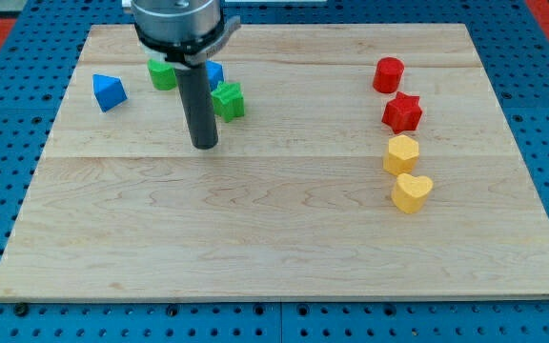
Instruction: Move your arm to the center left
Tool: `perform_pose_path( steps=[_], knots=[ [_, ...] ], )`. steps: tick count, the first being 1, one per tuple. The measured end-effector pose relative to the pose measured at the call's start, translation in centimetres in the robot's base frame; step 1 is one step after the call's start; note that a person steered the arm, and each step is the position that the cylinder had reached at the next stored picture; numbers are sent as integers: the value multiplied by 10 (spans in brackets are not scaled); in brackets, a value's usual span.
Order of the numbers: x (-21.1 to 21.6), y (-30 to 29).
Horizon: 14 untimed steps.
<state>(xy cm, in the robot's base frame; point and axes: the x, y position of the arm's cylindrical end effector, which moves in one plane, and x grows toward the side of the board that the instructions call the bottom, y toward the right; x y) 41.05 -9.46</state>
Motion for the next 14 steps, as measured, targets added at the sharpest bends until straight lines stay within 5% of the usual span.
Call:
perform_pose_path(
  steps=[4, 6, 8, 12, 14],
  knots=[
    [-64, 52],
    [-29, -3],
    [-60, -20],
    [-69, 13],
    [-33, 10]
  ],
)
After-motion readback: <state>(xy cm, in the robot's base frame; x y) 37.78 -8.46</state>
